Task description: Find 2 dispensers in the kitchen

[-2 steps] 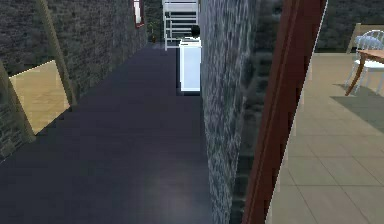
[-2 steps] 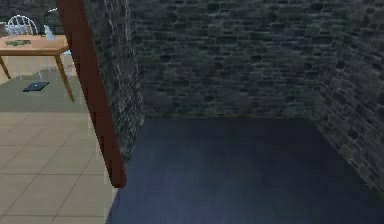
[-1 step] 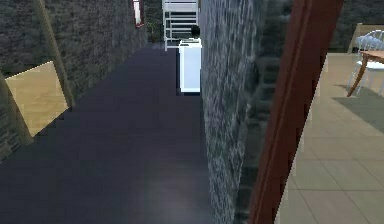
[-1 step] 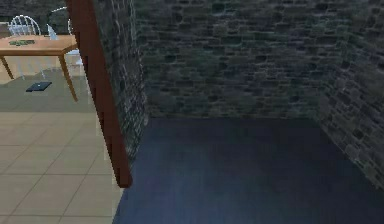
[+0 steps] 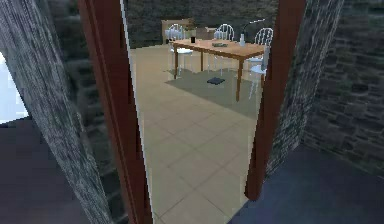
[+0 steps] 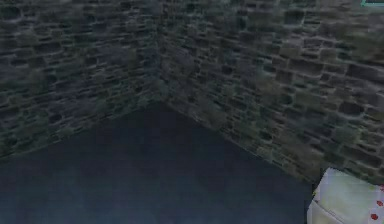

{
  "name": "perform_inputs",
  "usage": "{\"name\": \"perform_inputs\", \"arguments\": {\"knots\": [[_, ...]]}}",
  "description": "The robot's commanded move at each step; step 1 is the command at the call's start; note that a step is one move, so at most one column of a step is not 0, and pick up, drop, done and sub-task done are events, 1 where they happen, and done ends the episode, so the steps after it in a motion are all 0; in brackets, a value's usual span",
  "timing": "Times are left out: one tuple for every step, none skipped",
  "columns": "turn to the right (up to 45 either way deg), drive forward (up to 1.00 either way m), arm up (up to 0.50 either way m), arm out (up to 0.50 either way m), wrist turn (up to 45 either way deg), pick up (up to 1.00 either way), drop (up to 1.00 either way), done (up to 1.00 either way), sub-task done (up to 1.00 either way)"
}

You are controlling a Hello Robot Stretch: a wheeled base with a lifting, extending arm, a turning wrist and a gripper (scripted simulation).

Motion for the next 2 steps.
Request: {"name": "perform_inputs", "arguments": {"knots": [[27.0,0.00,0.00,0.00,0.0,0.00,0.00,0.00,0.00],[0.0,0.50,0.00,0.00,0.0,0.00,0.00,0.00,0.00]]}}
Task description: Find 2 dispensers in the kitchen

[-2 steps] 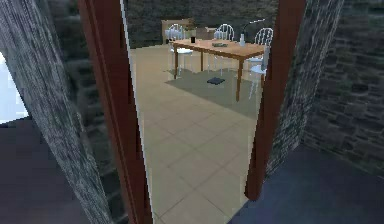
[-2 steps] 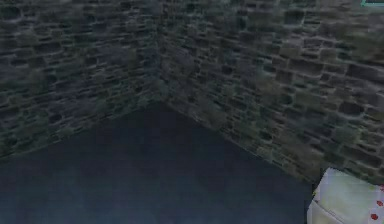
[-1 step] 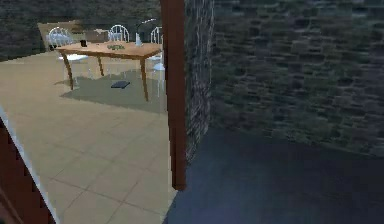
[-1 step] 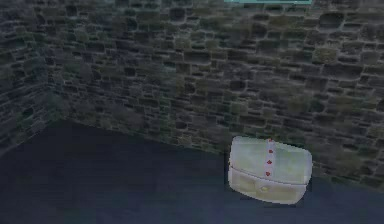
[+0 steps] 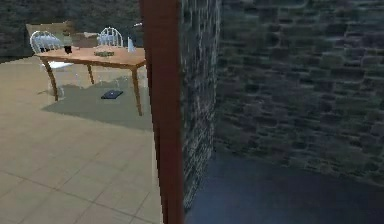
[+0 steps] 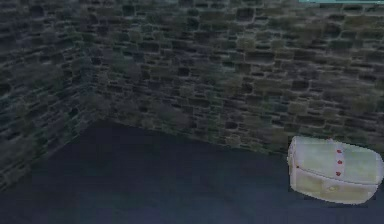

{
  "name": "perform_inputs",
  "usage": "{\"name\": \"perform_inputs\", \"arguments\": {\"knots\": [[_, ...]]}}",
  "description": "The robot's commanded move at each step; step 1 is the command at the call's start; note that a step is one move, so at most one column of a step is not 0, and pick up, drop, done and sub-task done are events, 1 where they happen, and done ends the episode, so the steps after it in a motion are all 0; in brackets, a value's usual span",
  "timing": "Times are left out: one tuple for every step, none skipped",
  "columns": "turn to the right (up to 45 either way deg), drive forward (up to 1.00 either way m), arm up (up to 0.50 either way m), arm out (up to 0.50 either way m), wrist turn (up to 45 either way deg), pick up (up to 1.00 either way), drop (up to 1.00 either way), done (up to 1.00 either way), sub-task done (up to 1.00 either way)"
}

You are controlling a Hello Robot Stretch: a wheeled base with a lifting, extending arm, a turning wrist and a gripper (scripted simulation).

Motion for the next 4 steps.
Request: {"name": "perform_inputs", "arguments": {"knots": [[0.0,0.40,0.00,0.00,0.0,0.00,0.00,0.00,0.00],[-45.0,0.00,0.00,0.00,0.0,0.00,0.00,0.00,0.00],[-21.0,0.00,0.00,0.00,0.0,0.00,0.00,0.00,0.00],[0.0,0.75,0.00,0.00,0.0,0.00,0.00,0.00,0.00]]}}
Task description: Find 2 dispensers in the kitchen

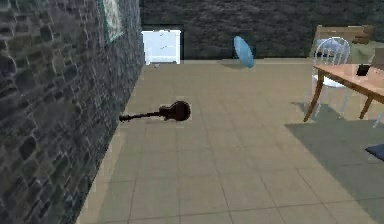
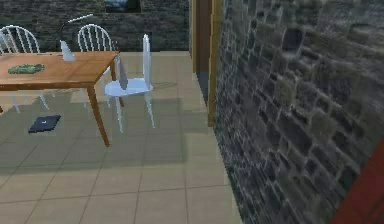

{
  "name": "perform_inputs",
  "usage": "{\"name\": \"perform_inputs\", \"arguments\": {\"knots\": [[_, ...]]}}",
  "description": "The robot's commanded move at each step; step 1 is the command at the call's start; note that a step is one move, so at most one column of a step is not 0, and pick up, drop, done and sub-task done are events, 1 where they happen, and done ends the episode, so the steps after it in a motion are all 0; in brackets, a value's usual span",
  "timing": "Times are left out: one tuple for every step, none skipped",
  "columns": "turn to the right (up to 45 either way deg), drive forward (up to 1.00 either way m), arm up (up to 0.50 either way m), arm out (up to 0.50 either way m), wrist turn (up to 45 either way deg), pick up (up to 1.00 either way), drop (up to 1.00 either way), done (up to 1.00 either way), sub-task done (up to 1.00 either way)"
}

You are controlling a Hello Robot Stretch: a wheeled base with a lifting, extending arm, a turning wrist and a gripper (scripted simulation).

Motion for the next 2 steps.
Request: {"name": "perform_inputs", "arguments": {"knots": [[15.0,0.00,0.00,0.00,0.0,0.00,0.00,0.00,0.00],[0.0,1.00,0.00,0.00,0.0,0.00,0.00,0.00,0.00]]}}
